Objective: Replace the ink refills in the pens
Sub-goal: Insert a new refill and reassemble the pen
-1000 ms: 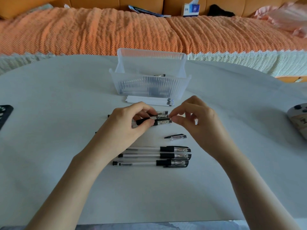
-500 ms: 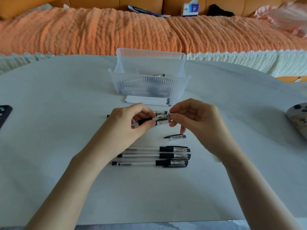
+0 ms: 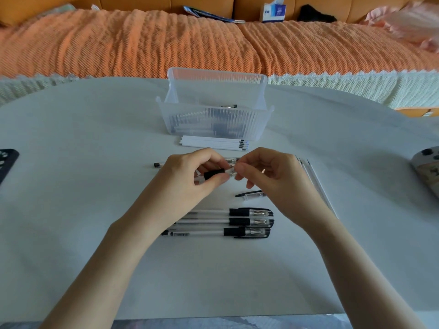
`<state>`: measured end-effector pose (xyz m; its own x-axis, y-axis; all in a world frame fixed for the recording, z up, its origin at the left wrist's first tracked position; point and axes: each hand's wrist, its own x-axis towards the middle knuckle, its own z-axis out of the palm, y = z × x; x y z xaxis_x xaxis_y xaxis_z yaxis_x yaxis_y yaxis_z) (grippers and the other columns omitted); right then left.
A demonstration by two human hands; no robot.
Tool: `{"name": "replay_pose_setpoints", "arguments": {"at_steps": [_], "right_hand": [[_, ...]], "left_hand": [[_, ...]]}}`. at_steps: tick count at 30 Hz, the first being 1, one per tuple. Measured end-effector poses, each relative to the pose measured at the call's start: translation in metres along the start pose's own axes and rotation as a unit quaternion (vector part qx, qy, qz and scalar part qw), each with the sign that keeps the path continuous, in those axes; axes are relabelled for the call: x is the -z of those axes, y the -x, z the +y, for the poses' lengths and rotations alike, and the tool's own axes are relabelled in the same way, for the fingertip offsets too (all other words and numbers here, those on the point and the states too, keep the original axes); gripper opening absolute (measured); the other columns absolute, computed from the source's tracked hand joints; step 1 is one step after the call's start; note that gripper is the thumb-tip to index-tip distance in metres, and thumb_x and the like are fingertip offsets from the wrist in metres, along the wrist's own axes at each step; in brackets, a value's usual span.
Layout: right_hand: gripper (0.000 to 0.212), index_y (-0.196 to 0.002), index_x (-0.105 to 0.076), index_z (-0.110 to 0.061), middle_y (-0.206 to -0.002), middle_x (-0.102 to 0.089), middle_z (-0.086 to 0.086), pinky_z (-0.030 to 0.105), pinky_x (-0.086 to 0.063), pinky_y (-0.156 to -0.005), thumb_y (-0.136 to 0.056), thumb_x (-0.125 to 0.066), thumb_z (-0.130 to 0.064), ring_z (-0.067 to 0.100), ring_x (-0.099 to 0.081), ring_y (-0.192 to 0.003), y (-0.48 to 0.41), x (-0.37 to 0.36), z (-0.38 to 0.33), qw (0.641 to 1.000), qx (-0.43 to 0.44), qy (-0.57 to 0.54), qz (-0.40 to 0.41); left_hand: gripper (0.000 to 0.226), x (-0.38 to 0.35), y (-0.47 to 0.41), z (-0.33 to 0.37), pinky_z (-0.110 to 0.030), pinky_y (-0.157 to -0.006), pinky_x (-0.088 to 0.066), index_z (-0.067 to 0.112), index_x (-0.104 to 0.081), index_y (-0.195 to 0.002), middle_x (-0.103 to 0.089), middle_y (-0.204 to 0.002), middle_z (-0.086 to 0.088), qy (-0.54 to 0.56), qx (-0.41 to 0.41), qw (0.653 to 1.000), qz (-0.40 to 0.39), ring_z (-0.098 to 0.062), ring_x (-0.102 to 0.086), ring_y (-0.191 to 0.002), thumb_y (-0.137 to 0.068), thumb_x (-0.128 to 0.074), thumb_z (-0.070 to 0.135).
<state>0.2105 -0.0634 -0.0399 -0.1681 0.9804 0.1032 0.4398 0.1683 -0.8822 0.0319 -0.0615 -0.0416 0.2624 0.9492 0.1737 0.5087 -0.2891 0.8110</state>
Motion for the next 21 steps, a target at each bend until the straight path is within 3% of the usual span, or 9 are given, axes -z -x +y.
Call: {"name": "replay_pose_setpoints", "arguments": {"at_steps": [5,8,11,13,17,21], "right_hand": [[0.027,-0.073,-0.064,-0.019,-0.061,-0.062,-0.010,0.007,-0.037,-0.051,-0.092,-0.052,-0.033,0.001,-0.053,-0.052,0.0005,-0.0037,0.0002,0.999,0.004,0.044,-0.011],[0.028,-0.086,-0.064,-0.024,-0.070,-0.064,-0.014,0.010,-0.039,-0.052,-0.083,-0.052,-0.049,0.004,-0.055,-0.058,0.0004,0.0016,-0.0008,0.999,0.007,0.030,-0.007],[0.014,-0.091,-0.063,-0.028,-0.084,-0.065,-0.013,0.022,-0.047,-0.060,-0.080,-0.071,-0.031,0.006,-0.057,-0.067,0.0005,0.0051,-0.0002,0.999,0.019,0.037,-0.027],[0.009,-0.087,-0.065,-0.025,-0.080,-0.065,-0.011,0.021,-0.046,-0.061,-0.081,-0.071,-0.021,0.002,-0.054,-0.064,0.0012,0.0032,0.0005,0.998,0.018,0.045,-0.028],[0.009,-0.078,-0.065,-0.025,-0.066,-0.062,-0.016,0.012,-0.039,-0.056,-0.085,-0.064,-0.030,-0.001,-0.051,-0.058,0.0006,0.0022,0.0010,0.997,0.013,0.067,-0.025],[0.006,-0.085,-0.064,-0.029,-0.076,-0.063,-0.019,0.015,-0.043,-0.056,-0.083,-0.066,-0.034,0.003,-0.054,-0.063,0.0001,0.0052,0.0003,0.998,0.019,0.049,-0.024]], "left_hand": [[0.010,-0.0016,0.0003,0.0011,-0.024,-0.079,-0.049,0.023,-0.067,-0.089,-0.071,-0.084,0.014,-0.003,-0.010,1.000,-0.003,0.003,-0.064,-0.084,-0.080,-0.071,0.023],[0.010,-0.0016,-0.0003,0.0016,-0.020,-0.077,-0.049,0.023,-0.067,-0.088,-0.070,-0.083,0.016,-0.010,-0.011,1.000,-0.001,0.004,-0.064,-0.083,-0.080,-0.072,0.023],[0.011,-0.0012,-0.0003,0.0020,-0.016,-0.075,-0.048,0.022,-0.067,-0.089,-0.069,-0.083,0.018,-0.012,-0.019,1.000,-0.002,0.006,-0.063,-0.083,-0.079,-0.071,0.026],[0.010,-0.0015,-0.0001,0.0021,-0.018,-0.074,-0.049,0.022,-0.067,-0.088,-0.069,-0.083,0.018,-0.013,-0.017,1.000,-0.005,0.006,-0.063,-0.083,-0.079,-0.071,0.025],[0.013,-0.0015,0.0002,0.0019,-0.021,-0.077,-0.050,0.021,-0.065,-0.089,-0.070,-0.084,0.016,0.003,-0.012,1.000,-0.004,0.005,-0.063,-0.085,-0.078,-0.072,0.023],[0.015,-0.0010,-0.0002,0.0018,-0.014,-0.074,-0.048,0.021,-0.063,-0.086,-0.069,-0.084,0.015,-0.004,-0.016,1.000,-0.003,0.004,-0.063,-0.082,-0.076,-0.074,0.022]]}}
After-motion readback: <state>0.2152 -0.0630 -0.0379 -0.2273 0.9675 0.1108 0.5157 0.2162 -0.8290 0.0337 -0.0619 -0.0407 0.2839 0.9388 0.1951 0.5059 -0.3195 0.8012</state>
